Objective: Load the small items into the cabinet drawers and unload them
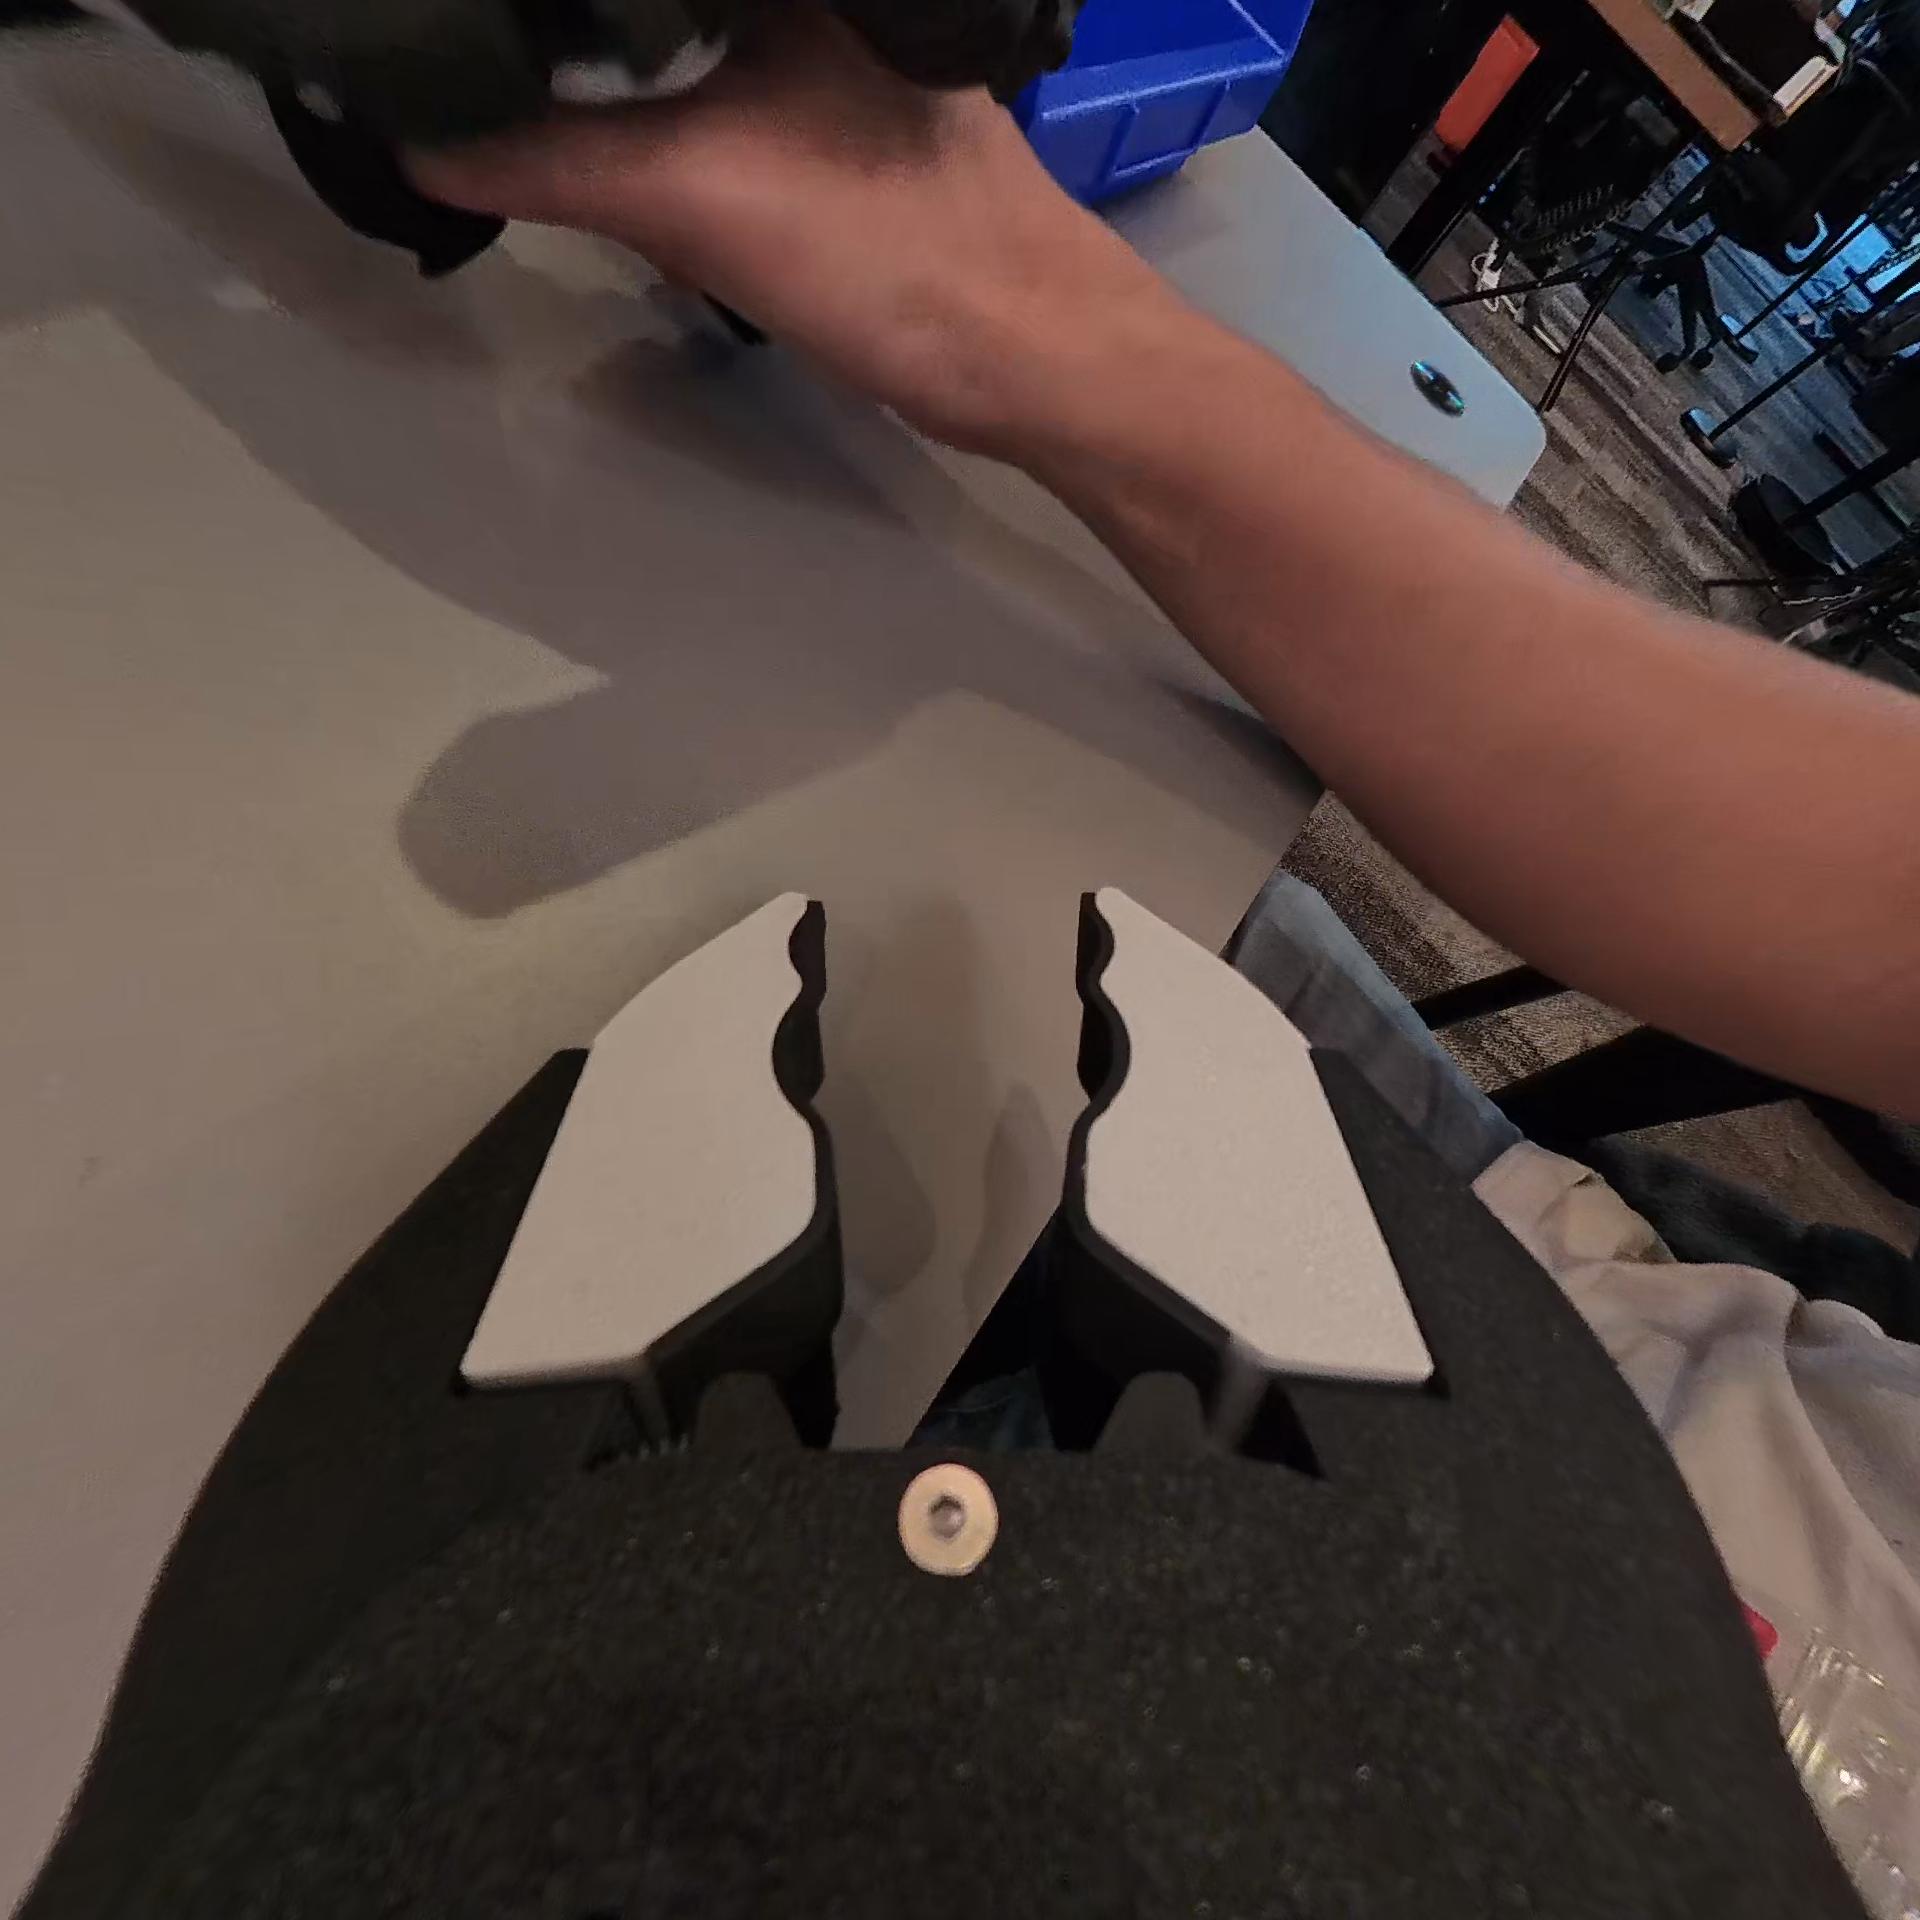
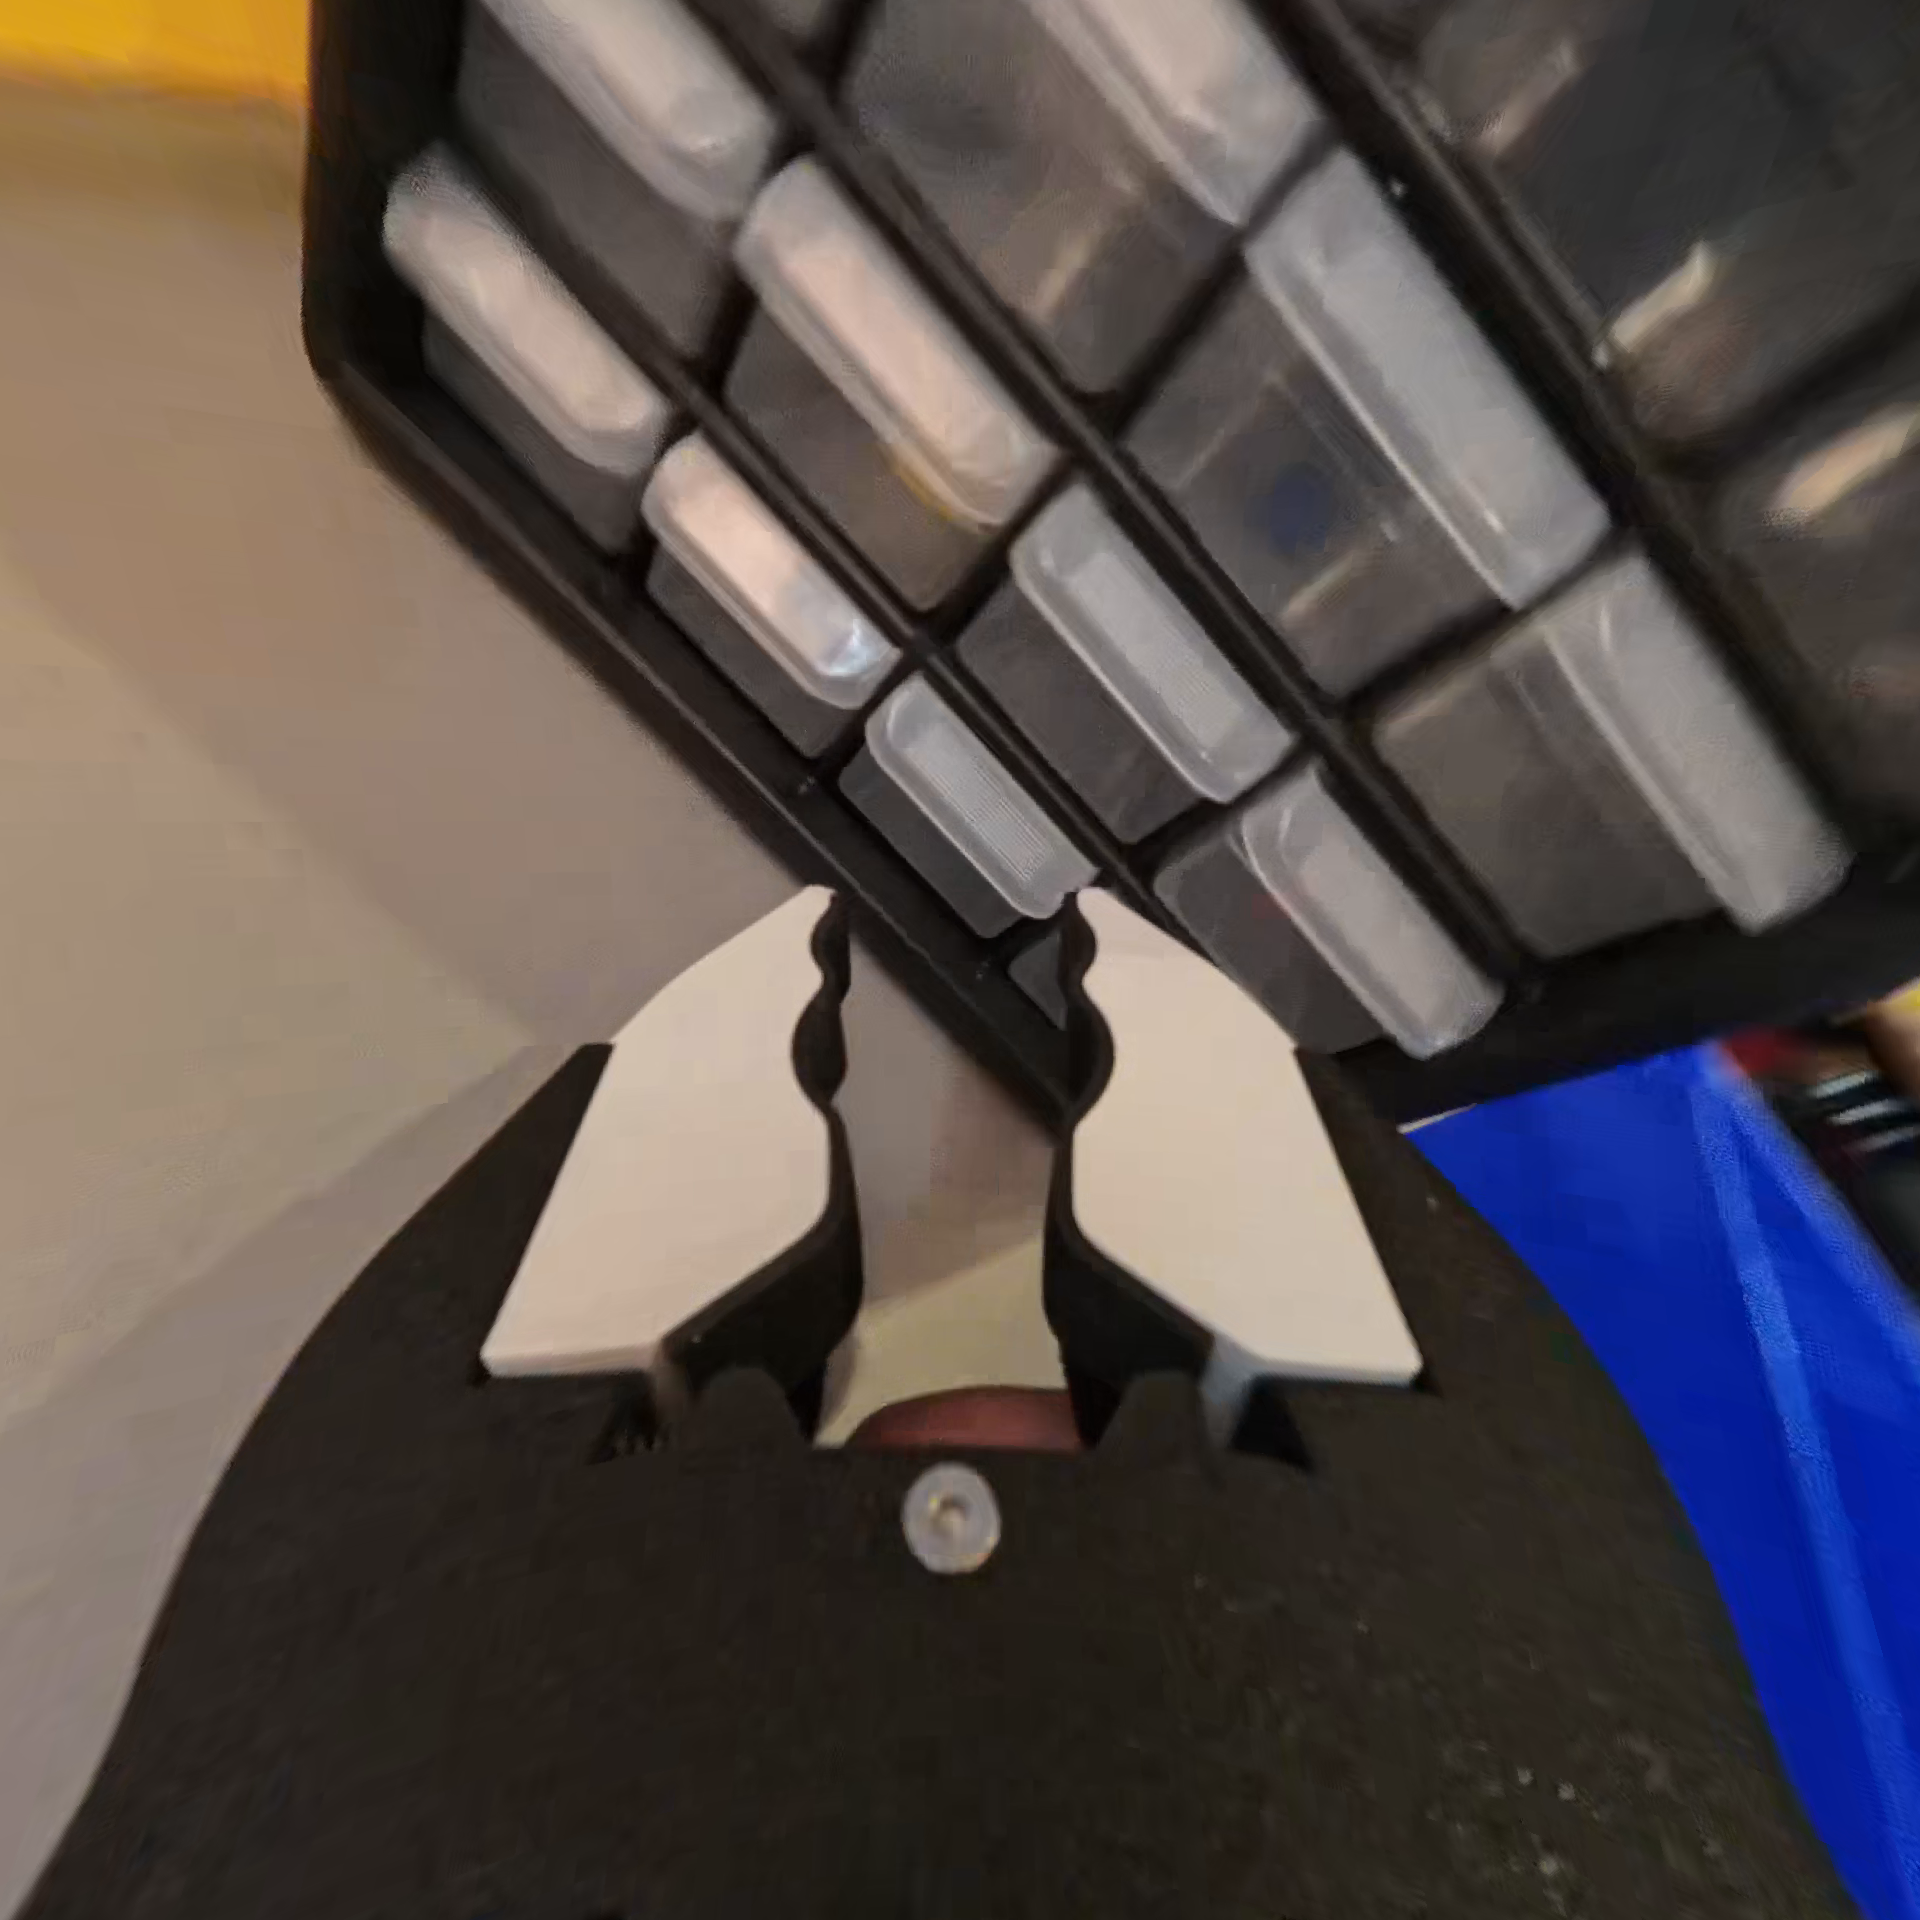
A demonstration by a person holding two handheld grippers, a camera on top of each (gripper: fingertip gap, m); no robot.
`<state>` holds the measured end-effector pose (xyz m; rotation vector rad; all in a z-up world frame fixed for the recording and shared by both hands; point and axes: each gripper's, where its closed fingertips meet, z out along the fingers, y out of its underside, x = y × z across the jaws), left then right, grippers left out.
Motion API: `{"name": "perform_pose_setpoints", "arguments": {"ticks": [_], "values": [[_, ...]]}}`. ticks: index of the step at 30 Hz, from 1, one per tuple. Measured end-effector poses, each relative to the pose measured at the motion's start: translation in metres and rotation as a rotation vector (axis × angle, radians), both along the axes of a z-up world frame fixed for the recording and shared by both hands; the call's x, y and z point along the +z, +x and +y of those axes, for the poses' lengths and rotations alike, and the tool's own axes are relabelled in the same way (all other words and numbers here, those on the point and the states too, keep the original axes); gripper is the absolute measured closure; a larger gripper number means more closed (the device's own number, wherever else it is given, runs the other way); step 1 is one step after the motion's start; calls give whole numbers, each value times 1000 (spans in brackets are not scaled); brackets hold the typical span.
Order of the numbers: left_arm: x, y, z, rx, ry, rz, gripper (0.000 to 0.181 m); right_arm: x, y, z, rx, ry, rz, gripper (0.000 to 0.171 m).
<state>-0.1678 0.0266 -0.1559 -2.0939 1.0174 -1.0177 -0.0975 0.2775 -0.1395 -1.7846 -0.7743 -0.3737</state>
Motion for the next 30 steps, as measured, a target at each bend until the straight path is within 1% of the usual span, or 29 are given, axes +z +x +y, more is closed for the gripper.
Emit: {"name": "perform_pose_setpoints", "arguments": {"ticks": [1,3,7,8,9,12,15,18,21,23,24,25,28,29,30], "values": [[0,0,0,-2,0,1,135,0,1,2,10,31,-110,136],[-1,1,0,-2,3,6,135,1,-1,7,28,79,-256,139],[-3,0,1,-2,13,24,135,-10,-2,24,41,107,-455,139],[-3,-1,1,-1,13,25,135,-9,-1,28,25,132,-498,141],[-4,-1,2,1,12,25,135,-5,-1,30,12,177,-532,150],[-4,-3,3,3,4,25,135,-2,-1,31,-20,226,-547,157],[-4,-4,4,6,-8,18,135,-3,0,25,-25,221,-527,158],[-5,-4,4,5,-28,13,135,-2,-2,8,-10,189,-503,158],[-5,-4,3,5,-40,6,135,-3,-5,-11,-5,160,-414,157],[-5,-3,3,5,-45,3,135,-4,-4,-23,-32,92,-290,154],[-5,-3,2,3,-51,0,135,-6,-7,-30,-30,37,-183,153],[-5,-2,2,3,-55,-3,135,-8,-11,-37,-27,-40,-46,148],[-4,-2,1,6,-52,-5,135,-13,-26,-51,-67,-316,450,116],[-4,-2,2,7,-49,-5,135,-9,-28,-49,-85,-352,607,107],[-3,-2,1,6,-47,-8,135,-5,-26,-43,-101,-354,700,97]]}}
